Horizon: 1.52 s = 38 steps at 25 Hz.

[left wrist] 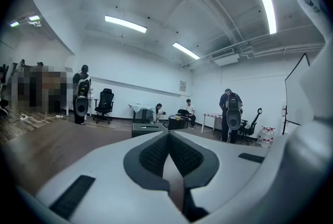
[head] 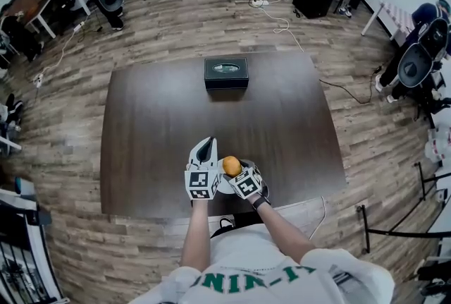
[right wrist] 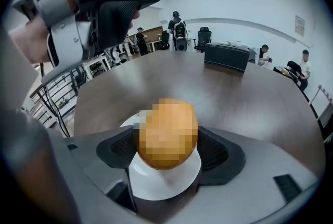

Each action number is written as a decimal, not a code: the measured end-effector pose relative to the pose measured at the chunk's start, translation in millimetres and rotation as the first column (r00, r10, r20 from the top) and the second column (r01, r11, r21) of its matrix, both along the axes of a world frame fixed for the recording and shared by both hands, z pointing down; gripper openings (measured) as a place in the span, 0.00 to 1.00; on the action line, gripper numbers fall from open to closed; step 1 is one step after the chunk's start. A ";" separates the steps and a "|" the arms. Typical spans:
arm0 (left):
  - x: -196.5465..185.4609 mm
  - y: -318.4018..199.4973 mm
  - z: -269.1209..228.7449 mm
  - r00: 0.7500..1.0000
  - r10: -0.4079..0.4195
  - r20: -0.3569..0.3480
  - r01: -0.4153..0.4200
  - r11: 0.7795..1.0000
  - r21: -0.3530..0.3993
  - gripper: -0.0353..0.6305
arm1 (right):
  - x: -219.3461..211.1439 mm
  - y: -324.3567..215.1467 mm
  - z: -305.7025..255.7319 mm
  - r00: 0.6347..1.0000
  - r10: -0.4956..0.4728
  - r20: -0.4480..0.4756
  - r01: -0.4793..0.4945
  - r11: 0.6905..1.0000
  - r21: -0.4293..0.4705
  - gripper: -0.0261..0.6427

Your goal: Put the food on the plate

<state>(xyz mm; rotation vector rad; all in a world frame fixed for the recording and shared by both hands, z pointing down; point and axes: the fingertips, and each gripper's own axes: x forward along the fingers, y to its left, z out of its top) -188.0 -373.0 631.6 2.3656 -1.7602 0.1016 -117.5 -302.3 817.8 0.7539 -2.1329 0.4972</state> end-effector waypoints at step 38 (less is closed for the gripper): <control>-2.6 28.1 -94.8 0.997 -0.072 0.009 0.071 0.996 0.051 0.07 | 50.8 -63.8 -284.7 0.854 0.158 0.496 -0.390 0.825 0.408 0.50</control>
